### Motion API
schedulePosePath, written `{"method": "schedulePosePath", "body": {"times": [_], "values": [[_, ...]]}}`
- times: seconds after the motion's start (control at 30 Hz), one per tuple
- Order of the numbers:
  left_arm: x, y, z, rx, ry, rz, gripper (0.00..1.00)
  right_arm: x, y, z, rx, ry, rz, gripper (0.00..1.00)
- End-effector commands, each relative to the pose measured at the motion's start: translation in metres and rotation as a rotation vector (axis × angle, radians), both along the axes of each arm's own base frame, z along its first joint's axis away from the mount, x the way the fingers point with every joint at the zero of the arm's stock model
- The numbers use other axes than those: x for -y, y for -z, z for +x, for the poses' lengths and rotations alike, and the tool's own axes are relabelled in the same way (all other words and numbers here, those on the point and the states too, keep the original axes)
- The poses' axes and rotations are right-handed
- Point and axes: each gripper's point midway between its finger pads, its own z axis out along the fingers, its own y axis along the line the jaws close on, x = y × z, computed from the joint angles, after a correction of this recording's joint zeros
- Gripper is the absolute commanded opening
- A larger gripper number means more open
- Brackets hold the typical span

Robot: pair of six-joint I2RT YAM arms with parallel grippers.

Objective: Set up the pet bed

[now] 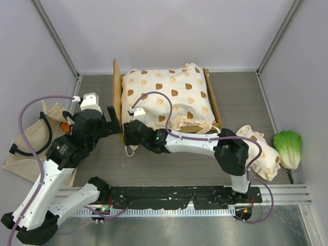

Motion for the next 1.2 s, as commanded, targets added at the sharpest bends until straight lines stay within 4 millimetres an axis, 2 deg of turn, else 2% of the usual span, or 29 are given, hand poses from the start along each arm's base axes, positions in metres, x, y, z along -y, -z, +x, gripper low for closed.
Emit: {"method": "schedulePosePath", "body": {"times": [0.0,0.1,0.27,0.47,0.57,0.67,0.7,0.77,0.8,0.87,0.9,0.93,1.0,1.03,1.17], "values": [[-0.001,-0.007,0.002,0.037,0.008,-0.005,1.00,-0.016,-0.012,0.010,0.044,0.017,0.018,0.53],[-0.002,-0.006,0.000,0.036,0.009,-0.003,1.00,-0.019,-0.011,0.015,0.081,0.026,0.019,0.53],[-0.002,-0.002,0.000,0.034,0.013,-0.005,1.00,-0.010,0.000,0.027,0.113,0.093,-0.052,0.49],[0.003,0.003,0.000,0.026,0.032,-0.023,1.00,-0.013,0.009,0.029,0.121,0.110,-0.079,0.46],[0.004,0.003,-0.001,0.024,0.036,-0.027,1.00,-0.017,0.008,0.027,0.134,0.110,-0.079,0.46],[0.005,0.003,-0.002,0.028,0.038,-0.035,1.00,-0.017,0.011,0.030,0.142,0.124,-0.097,0.38],[0.005,0.004,-0.002,0.024,0.040,-0.036,1.00,-0.017,0.012,0.031,0.141,0.128,-0.111,0.28],[0.006,0.005,-0.002,0.023,0.044,-0.038,1.00,-0.015,0.010,0.032,0.154,0.134,-0.124,0.16],[0.007,0.004,-0.003,0.025,0.048,-0.041,1.00,-0.014,0.003,0.033,0.163,0.138,-0.116,0.07],[0.006,0.005,-0.003,0.022,0.050,-0.035,1.00,-0.009,-0.006,0.036,0.190,0.144,-0.115,0.01],[0.008,0.003,-0.004,0.029,0.066,-0.040,1.00,-0.008,-0.010,0.036,0.202,0.141,-0.105,0.01],[0.010,0.001,-0.004,0.035,0.077,-0.044,1.00,-0.005,-0.025,0.036,0.218,0.146,-0.081,0.01],[0.011,-0.004,-0.005,0.049,0.094,-0.047,1.00,0.002,-0.036,0.039,0.235,0.156,-0.067,0.01],[0.014,-0.006,-0.005,0.054,0.110,-0.053,1.00,0.006,-0.052,0.041,0.242,0.164,-0.036,0.01],[0.023,-0.012,-0.005,0.071,0.178,-0.049,1.00,0.015,-0.084,0.051,0.252,0.146,0.060,0.01]]}}
